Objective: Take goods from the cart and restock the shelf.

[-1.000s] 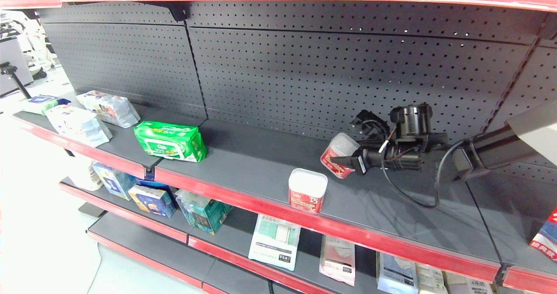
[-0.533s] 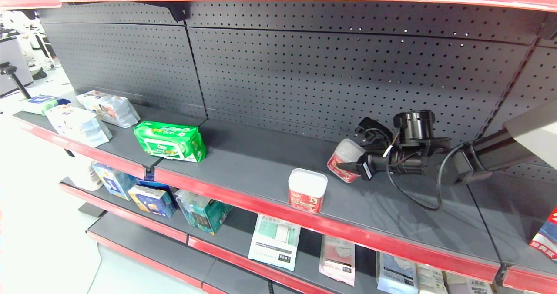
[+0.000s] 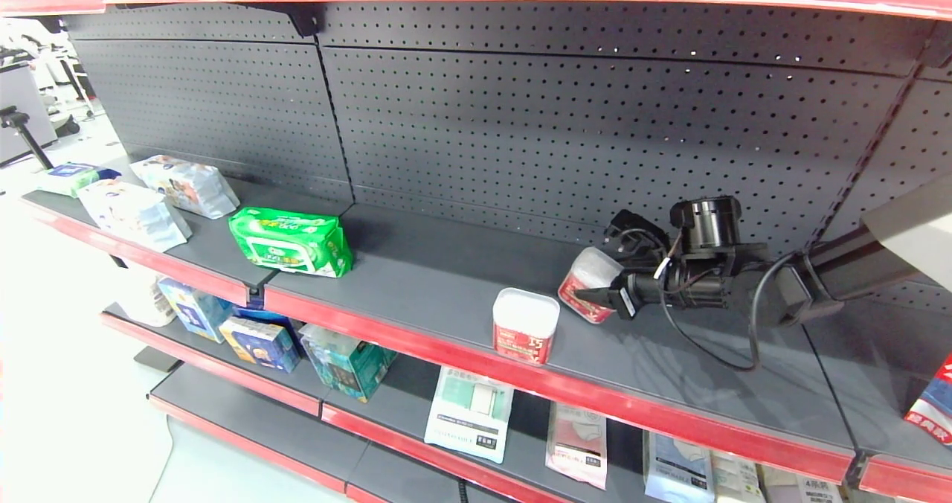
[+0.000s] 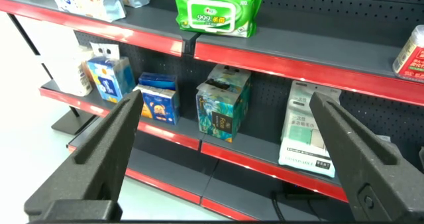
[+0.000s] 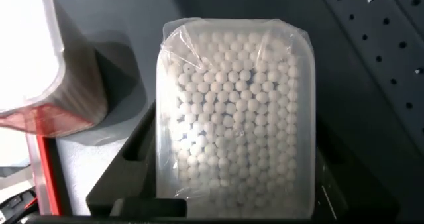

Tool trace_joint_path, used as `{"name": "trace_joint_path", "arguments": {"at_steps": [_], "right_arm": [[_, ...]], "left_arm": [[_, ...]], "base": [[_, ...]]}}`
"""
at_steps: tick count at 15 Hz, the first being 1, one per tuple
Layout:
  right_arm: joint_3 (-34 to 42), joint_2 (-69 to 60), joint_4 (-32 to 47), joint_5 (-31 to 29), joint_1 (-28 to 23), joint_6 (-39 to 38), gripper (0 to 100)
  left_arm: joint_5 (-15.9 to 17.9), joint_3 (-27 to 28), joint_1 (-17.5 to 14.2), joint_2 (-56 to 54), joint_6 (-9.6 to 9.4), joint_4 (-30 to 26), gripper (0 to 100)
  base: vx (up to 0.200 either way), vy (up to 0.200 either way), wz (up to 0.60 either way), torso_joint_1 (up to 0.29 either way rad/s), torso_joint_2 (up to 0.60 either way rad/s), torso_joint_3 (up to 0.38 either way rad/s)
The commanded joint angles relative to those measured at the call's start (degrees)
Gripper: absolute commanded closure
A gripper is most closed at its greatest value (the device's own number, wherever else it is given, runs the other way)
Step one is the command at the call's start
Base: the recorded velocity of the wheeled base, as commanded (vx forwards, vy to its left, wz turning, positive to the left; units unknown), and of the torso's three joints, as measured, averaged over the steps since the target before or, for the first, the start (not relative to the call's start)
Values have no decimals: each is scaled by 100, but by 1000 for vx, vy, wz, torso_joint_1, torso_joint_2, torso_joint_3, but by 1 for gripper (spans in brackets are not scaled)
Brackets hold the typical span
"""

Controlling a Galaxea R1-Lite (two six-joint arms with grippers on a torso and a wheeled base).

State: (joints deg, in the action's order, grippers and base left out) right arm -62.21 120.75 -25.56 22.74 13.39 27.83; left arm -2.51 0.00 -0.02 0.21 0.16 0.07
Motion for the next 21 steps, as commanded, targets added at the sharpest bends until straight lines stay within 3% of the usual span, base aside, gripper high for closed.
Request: {"name": "trace_joint_path", "arguments": {"at_steps": [1, 4, 5, 10, 15, 21], "right_arm": [[16, 10, -1, 3, 50, -6, 100], [33, 28, -1, -6, 120, 3, 100], [16, 37, -1, -15, 129, 3, 0], [7, 10, -10, -59, 103, -59, 0], [543, -157, -19, -296, -99, -6, 0], [376, -34, -19, -630, -38, -50, 0]], "left_arm": [[-4, 0, -6, -3, 2, 1, 0], [-4, 0, -6, -3, 2, 1, 0], [-4, 0, -6, -3, 2, 1, 0], [-4, 0, -6, -3, 2, 1, 0], [-4, 0, 2, -3, 2, 1, 0], [-4, 0, 2, -3, 2, 1, 0]], "base": [[0, 0, 0, 0, 0, 0], [0, 0, 0, 0, 0, 0], [0, 0, 0, 0, 0, 0], [0, 0, 0, 0, 0, 0], [0, 0, 0, 0, 0, 0], [0, 0, 0, 0, 0, 0]]}}
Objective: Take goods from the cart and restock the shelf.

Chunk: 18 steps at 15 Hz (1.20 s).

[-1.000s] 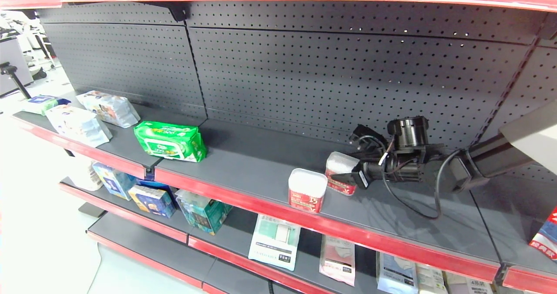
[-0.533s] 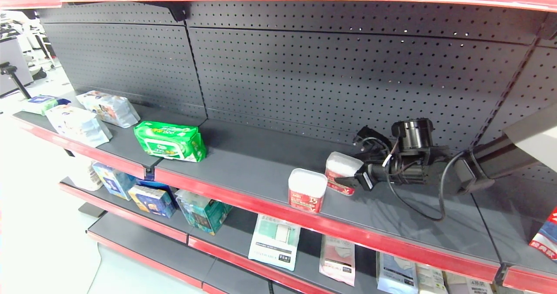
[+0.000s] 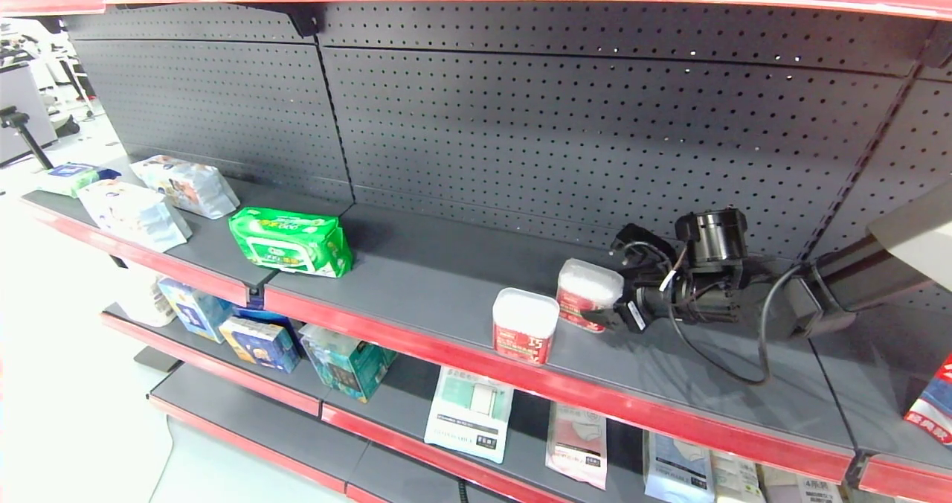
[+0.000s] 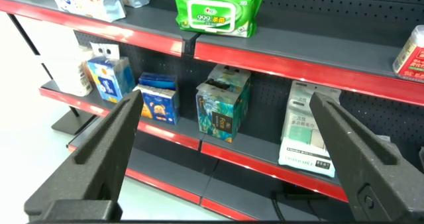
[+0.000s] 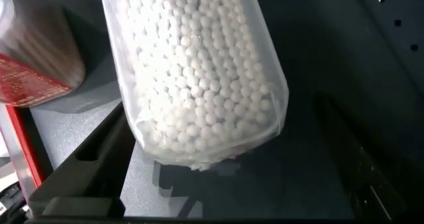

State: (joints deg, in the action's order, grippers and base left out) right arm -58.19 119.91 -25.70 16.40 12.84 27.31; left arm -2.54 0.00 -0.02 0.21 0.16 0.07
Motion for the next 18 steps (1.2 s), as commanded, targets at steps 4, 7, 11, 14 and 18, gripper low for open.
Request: {"name": "trace_joint_path", "arguments": {"at_steps": [4, 7, 11, 14, 18], "right_arm": [[-237, 182, -5, -119, 131, -6, 0], [-263, 217, -5, -119, 131, -50, 0], [-387, 305, 3, -128, 140, -50, 0], [-466, 349, 3, -128, 140, -41, 0], [-228, 165, -5, -110, 96, -32, 0]], "left_arm": [[-1, 0, 2, -3, 2, 1, 0], [-1, 0, 2, -3, 2, 1, 0], [-1, 0, 2, -3, 2, 1, 0], [-1, 0, 2, -3, 2, 1, 0], [-1, 0, 2, -3, 11, 1, 0]], "base": [[0, 0, 0, 0, 0, 0], [0, 0, 0, 0, 0, 0], [0, 0, 0, 0, 0, 0], [0, 0, 0, 0, 0, 0], [0, 0, 0, 0, 0, 0]]}}
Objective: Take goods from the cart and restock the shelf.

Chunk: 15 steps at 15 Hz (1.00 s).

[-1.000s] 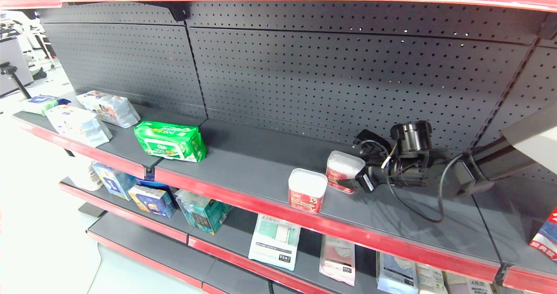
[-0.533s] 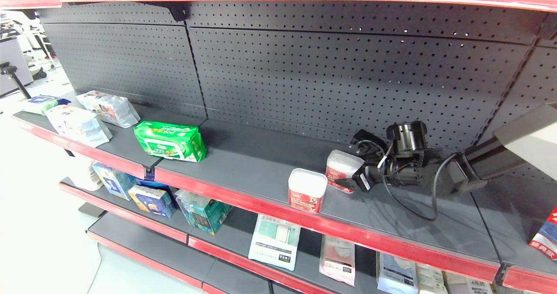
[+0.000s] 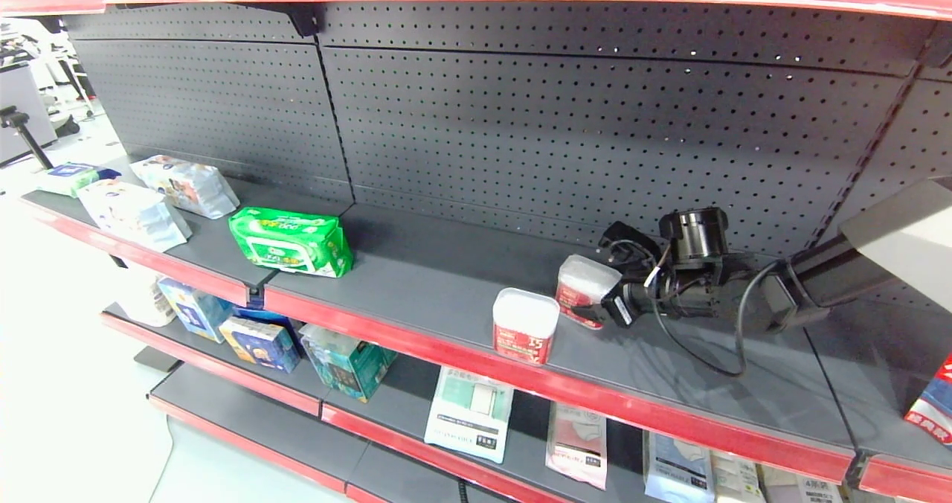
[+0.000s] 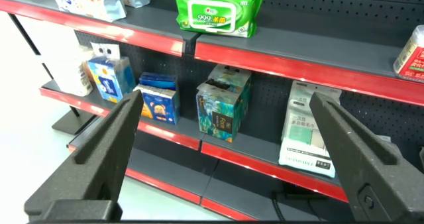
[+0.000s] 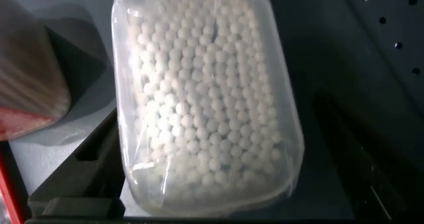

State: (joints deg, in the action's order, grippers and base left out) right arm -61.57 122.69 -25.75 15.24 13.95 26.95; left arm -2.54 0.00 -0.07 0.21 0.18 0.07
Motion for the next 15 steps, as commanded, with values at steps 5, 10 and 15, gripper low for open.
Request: {"name": "trace_joint_path", "arguments": {"at_steps": [5, 10, 15], "right_arm": [[515, -280, -1, -144, -191, 100, 0], [418, -210, -1, -390, -199, 56, 0], [550, -272, -1, -381, -296, 100, 0]], "left_arm": [[-1, 0, -1, -3, -1, 1, 0], [-1, 0, -1, -3, -1, 1, 0], [-1, 0, -1, -3, -1, 1, 0]], "base": [[0, 0, 0, 0, 0, 0], [0, 0, 0, 0, 0, 0], [0, 0, 0, 0, 0, 0]]}}
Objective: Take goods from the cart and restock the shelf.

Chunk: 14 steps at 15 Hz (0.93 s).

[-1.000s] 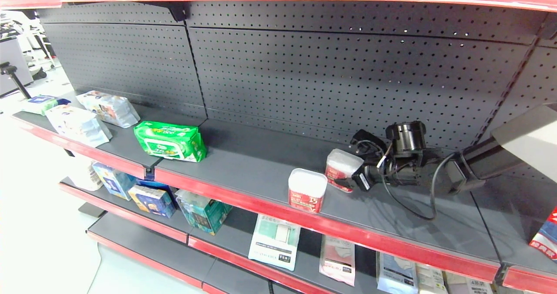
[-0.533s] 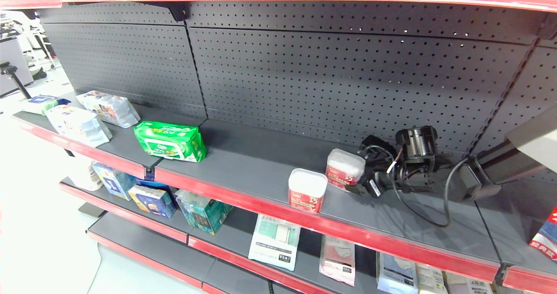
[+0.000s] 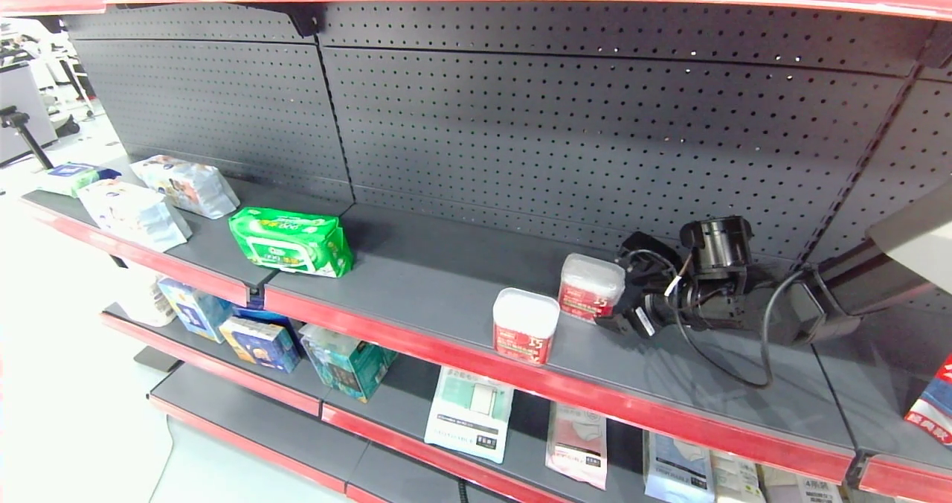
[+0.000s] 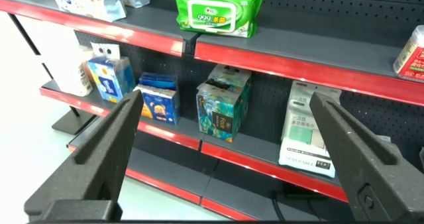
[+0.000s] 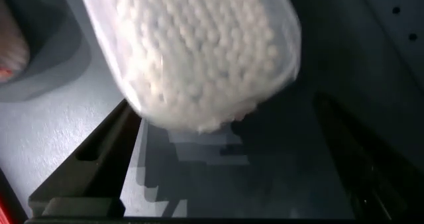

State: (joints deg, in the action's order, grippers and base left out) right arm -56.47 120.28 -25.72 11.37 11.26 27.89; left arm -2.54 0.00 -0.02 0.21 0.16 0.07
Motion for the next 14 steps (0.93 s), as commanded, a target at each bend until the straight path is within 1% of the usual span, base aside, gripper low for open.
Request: {"name": "trace_joint_path", "arguments": {"at_steps": [1, 3, 5, 8, 10, 13, 14], "right_arm": [[74, -67, 6, -4, -124, 15, 0], [74, -75, -3, -65, -230, 6, 0], [39, -67, -3, -311, -274, 6, 0], [-22, -67, -3, -311, -309, 6, 0], [-5, -119, -3, -338, -450, 15, 0], [-66, -93, -3, -663, -511, 15, 0], [-84, -93, -3, -680, -502, 15, 0]], "left_arm": [[-1, 0, -6, -3, 2, 1, 0], [-1, 0, 2, -3, 2, 1, 0], [-1, 0, 2, -3, 2, 1, 0], [-1, 0, -6, -3, 2, 1, 0], [-1, 0, 2, -3, 2, 1, 0], [-1, 0, -6, -3, 2, 1, 0], [-1, 0, -6, -3, 2, 1, 0]], "base": [[0, 0, 0, 0, 0, 0], [0, 0, 0, 0, 0, 0], [0, 0, 0, 0, 0, 0], [0, 0, 0, 0, 0, 0], [0, 0, 0, 0, 0, 0], [0, 0, 0, 0, 0, 0], [0, 0, 0, 0, 0, 0]]}}
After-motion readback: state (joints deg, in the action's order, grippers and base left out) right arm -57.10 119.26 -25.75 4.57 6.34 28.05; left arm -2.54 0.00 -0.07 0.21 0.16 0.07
